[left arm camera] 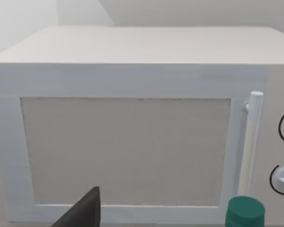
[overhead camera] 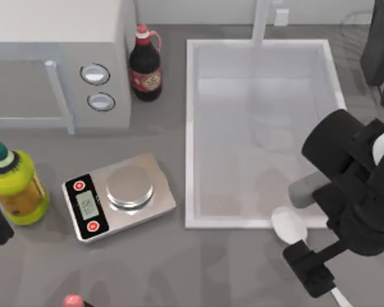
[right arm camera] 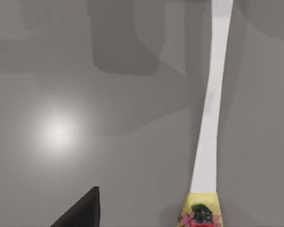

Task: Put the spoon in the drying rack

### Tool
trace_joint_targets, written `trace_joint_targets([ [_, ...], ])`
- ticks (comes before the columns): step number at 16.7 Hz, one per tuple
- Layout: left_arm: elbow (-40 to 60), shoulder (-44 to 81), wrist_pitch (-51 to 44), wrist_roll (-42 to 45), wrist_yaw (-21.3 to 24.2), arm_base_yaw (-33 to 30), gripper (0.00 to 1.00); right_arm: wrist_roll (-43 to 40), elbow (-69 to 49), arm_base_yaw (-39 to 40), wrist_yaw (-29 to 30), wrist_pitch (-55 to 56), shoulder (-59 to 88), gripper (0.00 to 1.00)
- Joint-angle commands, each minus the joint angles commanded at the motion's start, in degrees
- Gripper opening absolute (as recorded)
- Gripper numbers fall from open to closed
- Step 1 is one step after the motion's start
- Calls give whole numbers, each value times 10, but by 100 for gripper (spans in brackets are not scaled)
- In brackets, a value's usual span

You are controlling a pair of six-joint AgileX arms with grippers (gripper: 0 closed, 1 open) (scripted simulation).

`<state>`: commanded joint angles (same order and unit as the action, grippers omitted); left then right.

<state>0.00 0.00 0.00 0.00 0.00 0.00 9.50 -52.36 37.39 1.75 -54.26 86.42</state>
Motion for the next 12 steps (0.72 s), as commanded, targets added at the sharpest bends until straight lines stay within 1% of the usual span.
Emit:
trace_joint_targets([
  [7, 0, 0, 0, 0, 0, 0, 100, -1, 95, -2, 0, 195, 94, 100],
  [9, 0, 0, 0, 0, 0, 0, 100, -1, 107, -3, 0, 215, 106, 100],
  [12, 0, 0, 0, 0, 0, 0, 100, -1, 107, -3, 0, 216, 106, 100],
])
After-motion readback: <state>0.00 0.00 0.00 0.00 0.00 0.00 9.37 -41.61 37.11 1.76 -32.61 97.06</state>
